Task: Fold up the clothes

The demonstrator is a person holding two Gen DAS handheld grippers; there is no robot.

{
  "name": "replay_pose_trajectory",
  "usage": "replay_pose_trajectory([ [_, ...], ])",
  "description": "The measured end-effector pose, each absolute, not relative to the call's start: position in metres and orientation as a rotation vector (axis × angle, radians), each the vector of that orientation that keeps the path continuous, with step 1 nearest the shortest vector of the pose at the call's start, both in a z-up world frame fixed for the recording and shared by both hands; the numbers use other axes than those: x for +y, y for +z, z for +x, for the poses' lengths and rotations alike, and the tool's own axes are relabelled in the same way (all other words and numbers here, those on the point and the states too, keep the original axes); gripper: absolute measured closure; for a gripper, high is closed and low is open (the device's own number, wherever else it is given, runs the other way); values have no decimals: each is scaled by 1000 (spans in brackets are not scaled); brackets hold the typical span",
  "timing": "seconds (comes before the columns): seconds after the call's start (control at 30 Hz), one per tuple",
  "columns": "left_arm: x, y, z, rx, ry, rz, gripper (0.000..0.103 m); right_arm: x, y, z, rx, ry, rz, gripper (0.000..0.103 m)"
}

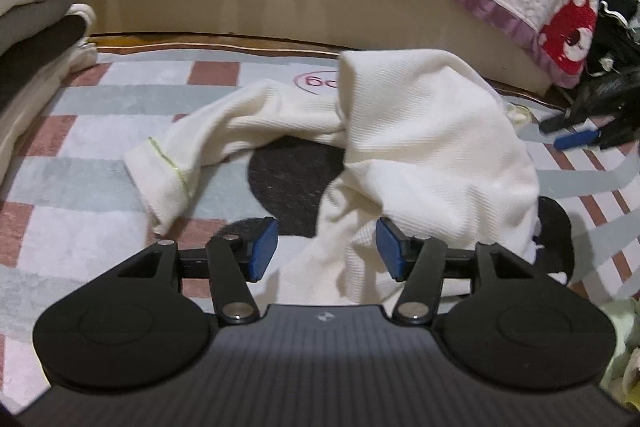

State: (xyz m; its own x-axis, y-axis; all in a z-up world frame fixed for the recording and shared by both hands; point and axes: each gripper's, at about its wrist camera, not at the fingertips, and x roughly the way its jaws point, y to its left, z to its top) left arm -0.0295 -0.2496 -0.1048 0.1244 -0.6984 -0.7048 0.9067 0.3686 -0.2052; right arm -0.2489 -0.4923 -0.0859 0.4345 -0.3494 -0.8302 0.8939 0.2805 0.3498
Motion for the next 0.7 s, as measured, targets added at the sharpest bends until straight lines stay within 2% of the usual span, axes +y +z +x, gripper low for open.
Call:
replay_pose_trajectory([
  [0.1, -255, -110, -34, 839, -1230, 287, 45, -460, -72, -226, 702, -758, 844, 40],
  [0.23, -263, -115, -38, 879, -1278, 237, 43, -421, -71, -185, 788, -551, 694, 40],
  [0.33, -262, -112, -38, 889, -1305, 207, 46, -389, -77, -160, 879, -477, 436, 40],
  [0.37, -260, -111, -38, 886, -1319, 190, 49, -378, -80, -151, 899, -458, 337, 40],
  [0.4, -259, -110, -37, 883, -1333, 173, 63, -367, -83, -143, 917, -438, 238, 40],
  [0.43, -259, -110, -36, 888, -1362, 150, 69, -357, -87, -134, 934, -418, 140, 40],
  [0.5, -262, -114, -32, 924, -1373, 119, 73, -349, -103, -118, 966, -383, 16, 41],
  [0.57, -264, -117, -32, 935, -1385, 120, 83, -341, -118, -102, 996, -350, -106, 41],
  [0.6, -265, -118, -33, 933, -1390, 128, 83, -343, -126, -97, 1017, -385, -135, 44],
  [0.63, -265, -118, -34, 932, -1394, 136, 83, -347, -126, -96, 1006, -389, -113, 53],
  [0.67, -263, -115, -34, 918, -1385, 131, 83, -351, -126, -96, 996, -393, -92, 90],
  [0.7, -261, -111, -33, 903, -1375, 126, 83, -354, -125, -96, 983, -397, -70, 96],
])
